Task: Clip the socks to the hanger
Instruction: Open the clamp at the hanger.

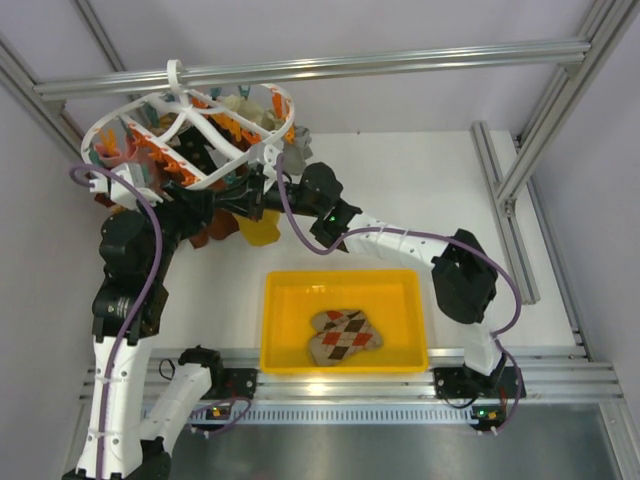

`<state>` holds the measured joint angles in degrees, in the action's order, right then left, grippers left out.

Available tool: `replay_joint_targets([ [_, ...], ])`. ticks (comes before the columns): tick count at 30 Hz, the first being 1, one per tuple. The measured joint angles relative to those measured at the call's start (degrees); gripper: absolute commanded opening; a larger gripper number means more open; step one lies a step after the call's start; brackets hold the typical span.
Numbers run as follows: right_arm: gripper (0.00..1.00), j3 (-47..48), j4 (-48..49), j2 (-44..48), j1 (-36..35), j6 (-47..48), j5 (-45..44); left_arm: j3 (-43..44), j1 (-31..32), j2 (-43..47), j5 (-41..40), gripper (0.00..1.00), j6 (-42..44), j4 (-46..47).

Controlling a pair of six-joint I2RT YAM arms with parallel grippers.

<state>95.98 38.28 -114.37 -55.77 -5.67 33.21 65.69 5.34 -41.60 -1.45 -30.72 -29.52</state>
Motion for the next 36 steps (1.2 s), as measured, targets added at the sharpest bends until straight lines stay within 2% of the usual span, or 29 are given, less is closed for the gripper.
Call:
replay_joint_targets([
  [5, 0.00, 0.00, -0.33, 0.59, -0.11, 1.62, -0.39, -0.22, 0.02, 0.39, 0.09, 0.57, 0.33, 1.44],
  [16, 0.00, -1.49, 0.31, 1.14, -0.72, 6.23, -2.29, -6.91, 0.15, 3.50, 0.76, 0.54, 1.64, 10.51],
  [20, 0.00, -1.49, 0.66, 1.14, -0.74, 7.10, -2.38, -7.76, 0.28, 3.78, 0.81, 0.43, 1.92, 12.20],
  [21, 0.00, -1.51, 0.81, 1.14, -0.74, 7.23, -2.38, -8.02, 0.28, 3.91, 0.50, 0.33, 2.19, 12.50],
  [22, 0.00, -1.51, 1.03, 1.14, -0.74, 7.37, -2.40, -8.15, 0.26, 3.96, 0.50, 0.28, 2.14, 12.61],
  [23, 0.04, -1.49, 1.11, 1.14, -0.74, 7.58, -2.36, -8.17, 0.33, 4.00, 0.48, 0.24, 2.34, 12.85],
  [24, 0.07, -1.51, 1.14, 1.14, -0.74, 7.69, -2.34, -8.17, 0.33, 4.02, 0.46, 0.15, 2.60, 12.92],
  [25, 0.12, -1.51, 1.16, 1.14, -0.74, 7.78, -2.32, -8.17, 0.33, 4.02, 0.48, 0.12, 2.73, 12.98],
  [26, 0.24, -1.51, 1.16, 1.14, -0.74, 7.85, -2.27, -8.17, 0.33, 4.02, 0.46, 0.09, 2.75, 12.98],
  [28, 0.36, -1.64, 1.14, 1.18, -0.76, 8.24, -1.36, -8.17, 0.33, 4.00, 0.57, 0.01, 2.58, 13.07],
  [29, 0.46, -2.14, 1.05, 1.40, -0.90, 8.57, -0.81, -8.17, 0.33, 4.02, 0.52, 0.00, 2.58, 13.18],
  [31, 0.57, -3.13, 0.70, 1.95, -1.07, 8.94, 0.31, -8.17, 0.31, 4.00, 0.46, 0.00, 2.56, 13.40],
  [32, 0.65, -3.82, 0.46, 2.29, -1.16, 9.09, 0.79, -8.17, 0.31, 4.00, 0.46, 0.00, 2.58, 13.51],
  [34, 0.71, -5.25, -0.44, 3.17, -1.22, 9.14, 1.73, -8.17, 0.31, 4.00, 0.48, 0.00, 2.58, 13.70],
  [36, 0.71, -6.62, -1.20, 4.13, -1.09, 9.14, 2.71, -8.17, 0.31, 4.00, 0.48, 0.00, 2.58, 13.81],
])
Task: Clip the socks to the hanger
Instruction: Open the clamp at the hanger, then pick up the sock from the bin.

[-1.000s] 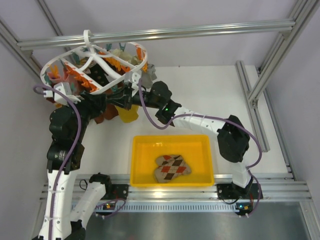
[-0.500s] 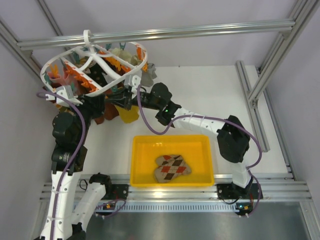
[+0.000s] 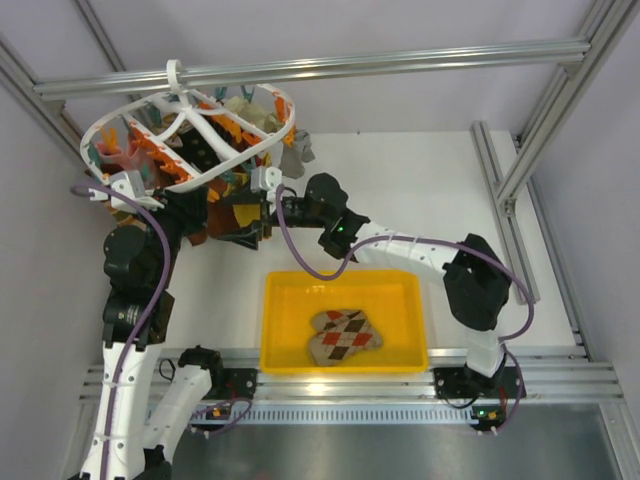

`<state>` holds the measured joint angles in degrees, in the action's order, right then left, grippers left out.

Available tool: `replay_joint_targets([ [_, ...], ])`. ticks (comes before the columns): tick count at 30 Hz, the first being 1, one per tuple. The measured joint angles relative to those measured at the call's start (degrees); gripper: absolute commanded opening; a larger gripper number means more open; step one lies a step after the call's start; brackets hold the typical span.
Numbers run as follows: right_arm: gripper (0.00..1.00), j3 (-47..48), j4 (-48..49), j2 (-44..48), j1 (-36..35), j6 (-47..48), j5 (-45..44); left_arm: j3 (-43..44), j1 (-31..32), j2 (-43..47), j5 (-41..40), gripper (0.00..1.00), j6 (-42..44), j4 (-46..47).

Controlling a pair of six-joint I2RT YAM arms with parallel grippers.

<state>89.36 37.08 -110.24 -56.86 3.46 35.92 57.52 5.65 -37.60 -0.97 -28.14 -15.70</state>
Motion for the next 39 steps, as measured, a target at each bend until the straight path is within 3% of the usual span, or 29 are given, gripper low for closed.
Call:
replay_joint_targets([
  [6, 0.85, -4.52, -8.07, 5.18, 1.73, -0.39, 6.38, 0.00, 0.00, 0.00, 0.04, 0.00, 0.39, 0.70],
  [10, 0.82, -6.16, -21.07, 10.29, 4.70, 4.57, 10.47, 0.00, 0.00, 0.00, 0.09, 0.00, 0.81, 0.72],
  [12, 0.80, -8.68, -32.24, 14.36, 6.32, 12.13, 11.58, 0.00, 0.00, 0.00, 0.09, 0.00, 0.85, 0.74],
  [17, 0.75, -14.58, -53.11, 18.69, 7.54, 28.04, 9.94, 0.00, 0.00, 0.00, 0.17, 0.00, 0.85, 0.74],
  [22, 0.69, -23.54, -67.17, 19.10, 7.06, 37.16, 6.56, 0.00, -0.04, 0.00, 0.26, 0.00, 0.85, 0.76],
  [26, 0.65, -25.99, -72.22, 19.12, 4.26, 39.93, 4.81, 0.00, -0.04, 0.00, 0.26, 0.00, 0.85, 0.74],
  [39, 0.61, -30.40, -71.21, 18.21, -7.52, 47.01, 0.81, 0.00, -0.04, 0.00, 0.24, 0.00, 0.90, 0.74],
])
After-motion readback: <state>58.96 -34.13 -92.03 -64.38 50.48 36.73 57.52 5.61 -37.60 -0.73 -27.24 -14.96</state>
